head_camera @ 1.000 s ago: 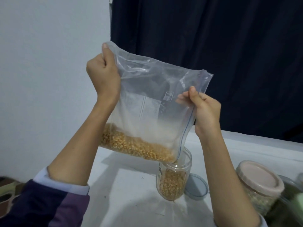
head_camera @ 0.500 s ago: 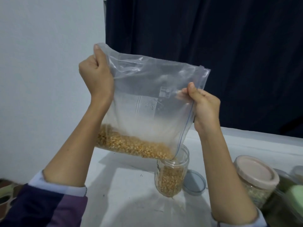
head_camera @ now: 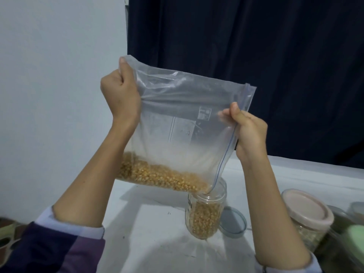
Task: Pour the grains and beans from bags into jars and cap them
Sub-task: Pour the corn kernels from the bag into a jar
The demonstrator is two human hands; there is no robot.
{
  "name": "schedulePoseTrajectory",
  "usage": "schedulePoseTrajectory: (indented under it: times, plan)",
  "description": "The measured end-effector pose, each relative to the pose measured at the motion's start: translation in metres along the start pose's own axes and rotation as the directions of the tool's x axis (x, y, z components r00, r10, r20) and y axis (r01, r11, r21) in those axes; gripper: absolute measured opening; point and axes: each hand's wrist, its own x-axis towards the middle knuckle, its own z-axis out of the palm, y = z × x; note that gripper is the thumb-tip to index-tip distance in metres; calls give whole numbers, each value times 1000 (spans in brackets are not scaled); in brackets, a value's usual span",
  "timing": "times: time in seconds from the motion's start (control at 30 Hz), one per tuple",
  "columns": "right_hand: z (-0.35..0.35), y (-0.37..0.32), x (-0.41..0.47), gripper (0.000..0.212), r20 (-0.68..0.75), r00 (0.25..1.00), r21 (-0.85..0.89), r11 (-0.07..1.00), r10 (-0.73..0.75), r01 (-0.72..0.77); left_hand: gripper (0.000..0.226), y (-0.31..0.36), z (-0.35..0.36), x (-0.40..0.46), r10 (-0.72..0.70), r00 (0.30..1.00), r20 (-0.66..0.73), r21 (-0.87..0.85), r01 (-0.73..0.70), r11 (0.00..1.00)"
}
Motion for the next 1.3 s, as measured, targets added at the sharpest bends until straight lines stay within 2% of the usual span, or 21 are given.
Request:
schedulePoseTrajectory:
  times: [0.13, 0.23, 0.33, 0.47, 0.57, 0.67, 0.8, 0.9, 1.03, 1.13, 1.23, 1.3]
  plan:
    - [4, 3, -3, 20, 23, 1000, -9, 1000, 5, -5, 55, 1, 0, -2, 3, 1000, 1, 1, -3, 1000]
    - [5, 6, -1, 21, -56, 998, 21, 1000, -19, 20, 55, 3, 1, -2, 12, 1000, 10, 5, -12, 1000]
    - [8, 6, -4, 22, 18, 1000, -20, 1000, -21, 21, 55, 5, 1, -2, 22, 1000, 10, 6, -22, 1000]
    - [6, 5, -2, 21, -72, 996, 9, 999, -49, 50, 55, 7, 1, -2, 21, 1000, 14, 7, -21, 1000]
    - [9, 7, -8, 22, -29, 999, -5, 999, -33, 33, 55, 7, 1, -2, 21, 1000, 12, 11, -22, 1000]
    - [6, 5, -5, 22, -97, 995, 32, 999, -33, 36, 55, 8, 1, -2, 19, 1000, 23, 7, -20, 1000]
    - [10, 6, -9, 21, 5, 1000, 24, 1000, -10, 10, 55, 11, 5, -4, 14, 1000, 19, -9, -14, 1000]
    - [4, 5, -5, 21, -85, 996, 36, 999, -33, 36, 55, 13, 6, -3, 20, 1000, 24, -15, -20, 1000]
    - [2, 3, -6, 19, 4, 1000, 21, 1000, -13, 13, 54, 13, 6, -3, 23, 1000, 20, -13, -23, 1000]
    - [0, 2, -3, 19, -63, 997, 35, 998, -41, 43, 55, 13, 6, -3, 23, 999, 30, -25, -23, 999]
    - [3, 1, -4, 19, 15, 999, -4, 1000, -28, 28, 55, 13, 5, -1, 24, 999, 26, -11, -24, 1000]
    - [4, 2, -4, 18, 1, 1000, -4, 1000, -22, 22, 55, 13, 5, 1, 26, 999, 29, -14, -25, 1000]
